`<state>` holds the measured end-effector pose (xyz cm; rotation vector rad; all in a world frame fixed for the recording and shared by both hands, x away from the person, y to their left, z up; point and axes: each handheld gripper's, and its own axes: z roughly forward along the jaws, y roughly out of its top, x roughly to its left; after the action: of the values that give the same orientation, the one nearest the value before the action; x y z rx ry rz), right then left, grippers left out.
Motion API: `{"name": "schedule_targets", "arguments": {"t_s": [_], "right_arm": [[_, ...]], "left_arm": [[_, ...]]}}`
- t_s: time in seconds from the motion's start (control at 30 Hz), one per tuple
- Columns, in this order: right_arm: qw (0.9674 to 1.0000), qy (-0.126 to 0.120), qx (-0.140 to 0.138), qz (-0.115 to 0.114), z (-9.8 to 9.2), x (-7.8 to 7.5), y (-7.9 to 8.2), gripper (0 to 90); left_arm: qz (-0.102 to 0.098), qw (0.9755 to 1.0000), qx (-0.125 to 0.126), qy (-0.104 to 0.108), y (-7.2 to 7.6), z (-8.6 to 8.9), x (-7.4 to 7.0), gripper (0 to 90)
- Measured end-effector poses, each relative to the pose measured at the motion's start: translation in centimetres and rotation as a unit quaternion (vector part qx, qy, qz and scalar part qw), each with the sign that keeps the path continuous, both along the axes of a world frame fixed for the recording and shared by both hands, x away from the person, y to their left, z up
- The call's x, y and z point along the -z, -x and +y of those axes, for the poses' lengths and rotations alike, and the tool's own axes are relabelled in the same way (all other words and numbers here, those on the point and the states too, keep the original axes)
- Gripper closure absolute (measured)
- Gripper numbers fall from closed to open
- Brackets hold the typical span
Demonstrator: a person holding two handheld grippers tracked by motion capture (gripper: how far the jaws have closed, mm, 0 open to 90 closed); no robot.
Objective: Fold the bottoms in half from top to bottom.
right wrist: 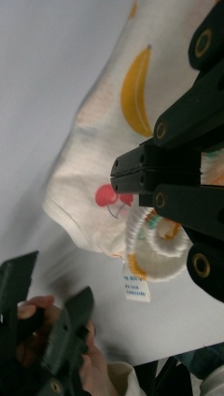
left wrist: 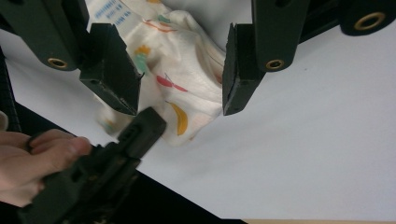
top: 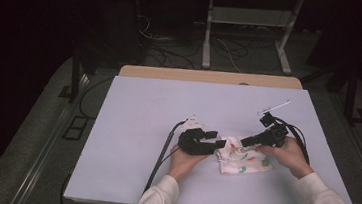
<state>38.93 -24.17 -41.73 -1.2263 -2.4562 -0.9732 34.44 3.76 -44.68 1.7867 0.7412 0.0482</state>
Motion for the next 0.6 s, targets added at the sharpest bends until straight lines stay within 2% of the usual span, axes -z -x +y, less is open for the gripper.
{"name": "schedule_targets", "arguments": {"t_s": [0.23, 0.43, 0.6], "right_arm": [[0.9999, 0.001, -0.010, -0.006, -0.2, -0.4, 1.6, 88.5], [0.9998, 0.014, -0.016, -0.005, -0.6, -0.4, 3.3, 88.5], [0.9995, 0.021, -0.025, -0.002, -0.9, 0.1, 4.7, 88.5]], "left_arm": [[0.003, 1.0000, 0.004, 0.006, 0.1, -0.4, 0.2, 46.8], [0.006, 1.0000, 0.006, 0.005, 0.1, -0.6, 0.4, 45.6], [0.014, 0.9999, -0.002, 0.003, 0.0, -0.7, 0.5, 39.0]]}}
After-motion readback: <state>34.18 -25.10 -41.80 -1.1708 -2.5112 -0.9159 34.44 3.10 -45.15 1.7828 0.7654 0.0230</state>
